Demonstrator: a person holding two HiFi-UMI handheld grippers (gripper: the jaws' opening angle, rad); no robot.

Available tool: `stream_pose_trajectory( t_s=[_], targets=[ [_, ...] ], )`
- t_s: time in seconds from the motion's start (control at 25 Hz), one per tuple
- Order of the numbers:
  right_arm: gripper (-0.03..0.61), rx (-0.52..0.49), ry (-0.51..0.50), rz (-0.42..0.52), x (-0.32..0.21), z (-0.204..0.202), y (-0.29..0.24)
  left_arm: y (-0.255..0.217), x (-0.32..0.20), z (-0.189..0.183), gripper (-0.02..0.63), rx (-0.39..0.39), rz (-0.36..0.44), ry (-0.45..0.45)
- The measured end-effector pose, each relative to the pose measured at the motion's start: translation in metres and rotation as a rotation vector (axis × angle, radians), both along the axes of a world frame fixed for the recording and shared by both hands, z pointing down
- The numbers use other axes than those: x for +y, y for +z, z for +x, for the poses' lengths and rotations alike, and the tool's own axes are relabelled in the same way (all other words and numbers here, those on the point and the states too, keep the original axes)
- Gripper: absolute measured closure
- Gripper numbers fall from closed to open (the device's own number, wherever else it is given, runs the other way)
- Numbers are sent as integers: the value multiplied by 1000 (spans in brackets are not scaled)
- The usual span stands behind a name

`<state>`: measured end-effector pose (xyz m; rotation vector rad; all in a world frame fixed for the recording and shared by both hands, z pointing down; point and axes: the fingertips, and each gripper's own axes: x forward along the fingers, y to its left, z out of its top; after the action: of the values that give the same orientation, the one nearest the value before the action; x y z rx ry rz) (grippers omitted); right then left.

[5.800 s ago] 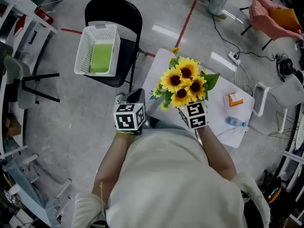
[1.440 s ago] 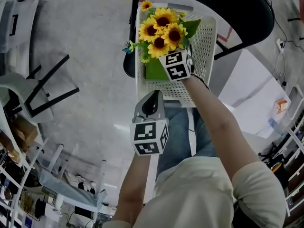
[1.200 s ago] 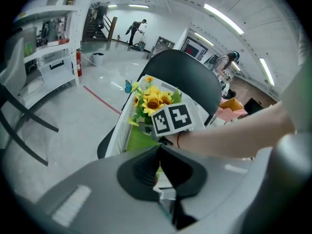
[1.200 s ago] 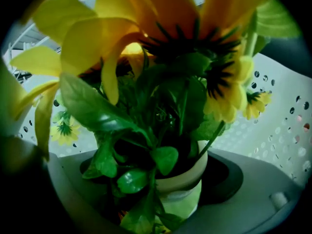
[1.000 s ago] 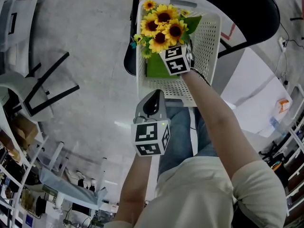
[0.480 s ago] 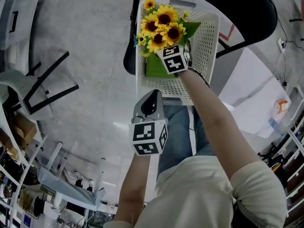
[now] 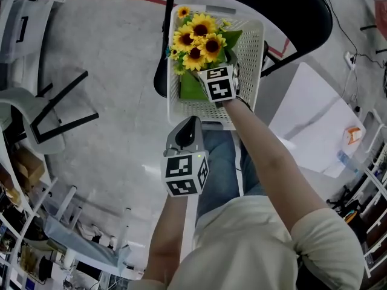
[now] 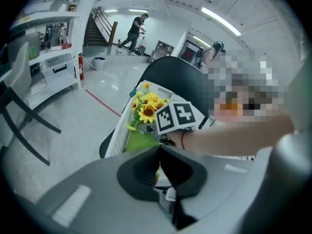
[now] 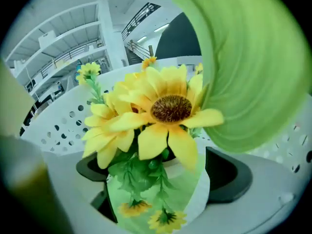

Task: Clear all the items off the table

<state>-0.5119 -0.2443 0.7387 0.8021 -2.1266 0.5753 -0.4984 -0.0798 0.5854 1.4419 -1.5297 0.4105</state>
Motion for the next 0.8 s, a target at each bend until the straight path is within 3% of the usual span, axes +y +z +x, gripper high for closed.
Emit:
stream_pose_trajectory(
  t_s=[0.8],
  targets=[
    [-6, -113, 43, 26, 22, 24, -91, -36, 18, 20, 604, -45, 46, 25]
  ],
)
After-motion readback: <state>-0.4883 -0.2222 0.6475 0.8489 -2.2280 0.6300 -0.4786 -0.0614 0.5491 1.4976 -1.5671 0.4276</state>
